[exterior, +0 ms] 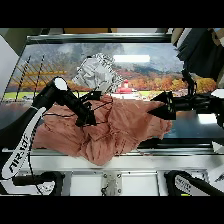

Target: Fold the clothes and pants, and hang the long-sleeved shirts on hangers.

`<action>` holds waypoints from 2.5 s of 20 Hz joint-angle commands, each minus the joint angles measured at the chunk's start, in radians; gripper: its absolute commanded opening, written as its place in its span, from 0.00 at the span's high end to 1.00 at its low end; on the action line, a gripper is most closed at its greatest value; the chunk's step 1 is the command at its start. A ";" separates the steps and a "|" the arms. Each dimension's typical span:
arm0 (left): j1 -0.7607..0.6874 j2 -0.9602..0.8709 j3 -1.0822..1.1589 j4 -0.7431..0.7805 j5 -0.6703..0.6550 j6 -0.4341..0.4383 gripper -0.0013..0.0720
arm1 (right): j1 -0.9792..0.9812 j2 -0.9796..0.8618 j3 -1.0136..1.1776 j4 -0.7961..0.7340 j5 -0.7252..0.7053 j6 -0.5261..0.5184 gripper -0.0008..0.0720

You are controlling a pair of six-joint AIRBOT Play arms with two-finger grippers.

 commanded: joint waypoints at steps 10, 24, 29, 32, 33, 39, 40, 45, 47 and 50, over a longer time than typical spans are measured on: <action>0.001 0.000 0.001 -0.002 -0.003 0.000 0.97 | 0.026 -0.018 -0.001 0.005 0.000 -0.009 0.14; 0.000 0.000 0.001 -0.002 -0.003 0.000 0.97 | 0.026 -0.019 -0.001 0.004 0.004 -0.009 0.97; 0.001 0.000 0.001 -0.002 0.000 0.001 0.97 | 0.026 -0.019 -0.001 0.004 0.000 -0.009 0.98; 0.001 0.000 0.001 0.000 0.001 0.001 0.97 | 0.026 -0.019 -0.001 0.004 0.000 -0.010 0.98; 0.001 0.000 0.001 0.002 0.001 0.001 0.97 | 0.026 -0.019 -0.001 0.004 0.000 -0.010 0.98; 0.001 0.000 0.001 0.014 0.000 0.000 0.97 | 0.026 -0.019 -0.001 0.004 0.000 -0.219 0.98; 0.001 0.000 0.001 0.014 0.000 0.000 0.97 | 0.026 -0.019 -0.001 0.004 0.000 -0.219 0.98; 0.001 0.000 0.002 0.017 0.011 -0.136 0.65 | 0.026 -0.019 -0.001 0.004 0.000 -0.219 0.98; 0.002 0.000 0.002 0.017 0.062 -0.280 0.53 | 0.026 -0.019 -0.001 0.004 0.000 -0.219 0.98; 0.033 0.000 0.002 0.014 0.085 -0.370 0.53 | 0.026 -0.019 -0.001 0.004 0.000 -0.214 0.98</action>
